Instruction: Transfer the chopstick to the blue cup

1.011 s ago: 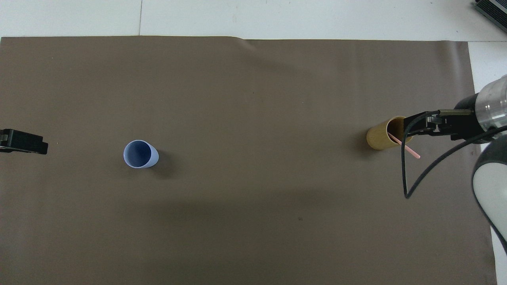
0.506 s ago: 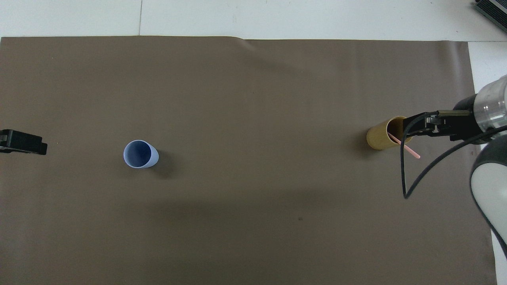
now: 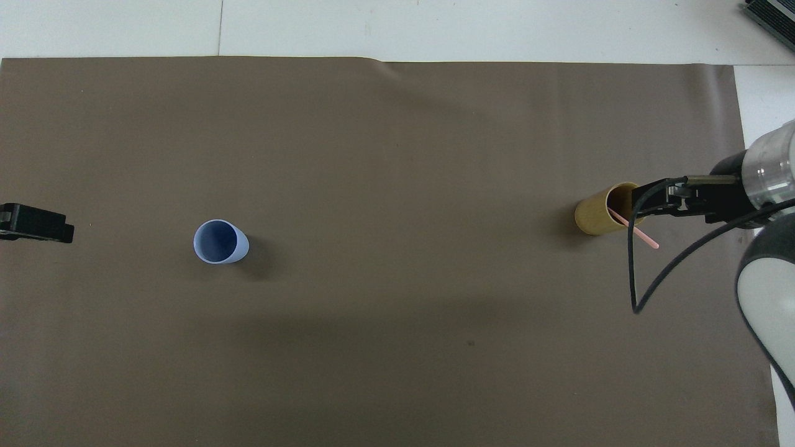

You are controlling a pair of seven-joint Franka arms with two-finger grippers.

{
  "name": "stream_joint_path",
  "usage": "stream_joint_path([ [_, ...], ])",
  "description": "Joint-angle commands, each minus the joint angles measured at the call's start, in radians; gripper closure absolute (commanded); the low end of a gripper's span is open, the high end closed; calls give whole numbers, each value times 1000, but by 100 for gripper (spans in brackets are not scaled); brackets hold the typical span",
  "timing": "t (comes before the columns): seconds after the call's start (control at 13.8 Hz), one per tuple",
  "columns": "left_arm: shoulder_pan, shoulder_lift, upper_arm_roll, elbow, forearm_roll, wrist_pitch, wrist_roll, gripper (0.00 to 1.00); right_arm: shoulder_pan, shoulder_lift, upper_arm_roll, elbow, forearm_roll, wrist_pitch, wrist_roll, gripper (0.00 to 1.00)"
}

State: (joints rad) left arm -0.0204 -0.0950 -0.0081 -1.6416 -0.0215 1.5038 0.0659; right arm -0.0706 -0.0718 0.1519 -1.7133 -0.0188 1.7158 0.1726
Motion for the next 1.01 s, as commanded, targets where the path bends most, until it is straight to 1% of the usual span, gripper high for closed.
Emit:
stream_joint_path([
  [0.0,5,-40,-9,-99,-5,68,2,0,-21,-49,3,-89,-3,47,-33,0],
  [0.07,4,-38,-9,-119,-5,87,-3,0,-29,-55,3,-110,-7,73,-35,0],
  [0.14,-1,-40,-9,-145,-6,110,-9,0,-31,-74,3,-147,-12,123,-33,0],
  [0.36,-3,-40,-12,-230,-28,208,-31,0,-49,-127,3,-300,-13,299,-35,0],
  [0.51,-3,-38,-13,-289,-31,284,-57,0,-49,-160,3,-374,-13,375,-33,0],
  [0.65,-10,-37,-13,-343,-49,360,-75,0,-51,-195,3,-464,-13,480,-33,0],
  [0.79,-27,-22,-13,-394,-52,433,-118,0,-52,-221,3,-532,-13,533,-41,0],
  [0.94,-47,-14,-13,-470,-52,556,-184,0,-52,-233,3,-552,-13,545,-60,0],
])
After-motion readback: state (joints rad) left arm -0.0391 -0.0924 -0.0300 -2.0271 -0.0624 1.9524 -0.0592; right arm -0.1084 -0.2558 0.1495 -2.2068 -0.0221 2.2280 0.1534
